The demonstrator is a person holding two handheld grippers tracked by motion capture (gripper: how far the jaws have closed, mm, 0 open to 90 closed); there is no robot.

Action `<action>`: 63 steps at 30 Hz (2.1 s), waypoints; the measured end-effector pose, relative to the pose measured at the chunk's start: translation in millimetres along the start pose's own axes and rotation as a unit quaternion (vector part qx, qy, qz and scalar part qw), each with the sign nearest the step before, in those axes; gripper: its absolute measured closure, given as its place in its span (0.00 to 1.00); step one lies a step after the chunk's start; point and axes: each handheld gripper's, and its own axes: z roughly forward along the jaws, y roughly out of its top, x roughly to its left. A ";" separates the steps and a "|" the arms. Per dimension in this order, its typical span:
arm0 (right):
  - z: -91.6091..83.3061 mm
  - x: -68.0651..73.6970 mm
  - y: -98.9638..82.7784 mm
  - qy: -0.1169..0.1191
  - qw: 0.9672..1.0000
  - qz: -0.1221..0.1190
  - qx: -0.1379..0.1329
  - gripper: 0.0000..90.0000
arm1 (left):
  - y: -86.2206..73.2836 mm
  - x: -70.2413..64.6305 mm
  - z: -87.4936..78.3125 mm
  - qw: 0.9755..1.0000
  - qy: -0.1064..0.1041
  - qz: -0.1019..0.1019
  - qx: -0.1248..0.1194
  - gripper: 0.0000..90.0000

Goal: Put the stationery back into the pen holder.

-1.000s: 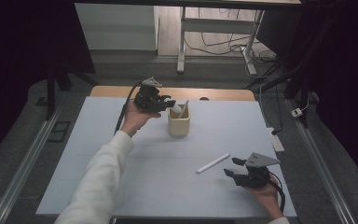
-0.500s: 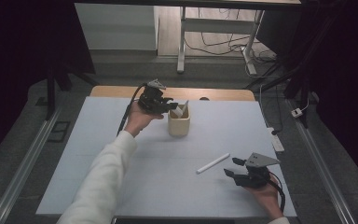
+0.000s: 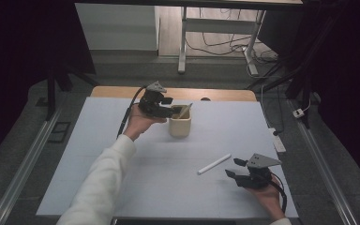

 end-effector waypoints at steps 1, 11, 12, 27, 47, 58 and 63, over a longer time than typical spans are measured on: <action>0.1 0.2 0.0 0.000 1.000 0.000 -0.001 0.44 | -1.3 -0.5 -1.2 1.000 -0.001 -0.001 -0.002 0.44; 0.5 0.6 0.0 0.001 1.000 0.000 -0.001 0.44 | -23.6 -8.3 -23.4 1.000 0.008 0.001 -0.009 0.44; 0.4 0.7 0.2 0.000 1.000 -0.001 0.000 0.44 | -25.8 -9.8 -25.7 1.000 0.013 0.004 -0.009 0.44; 0.9 1.0 0.4 0.000 1.000 -0.003 0.000 0.44 | -81.7 -38.2 -66.8 0.999 0.030 0.019 -0.003 0.41; 1.5 3.3 0.4 -0.001 1.000 0.000 0.001 0.44 | -146.5 -51.7 -97.6 0.998 0.052 0.005 0.018 0.39; 1.1 3.4 0.5 0.000 1.000 0.000 0.000 0.44 | -184.8 -53.1 -114.7 0.997 0.068 -0.016 0.037 0.38; -0.2 3.3 2.0 0.004 1.000 -0.003 -0.002 0.44 | -197.6 -54.9 -121.3 0.996 0.073 -0.023 0.039 0.38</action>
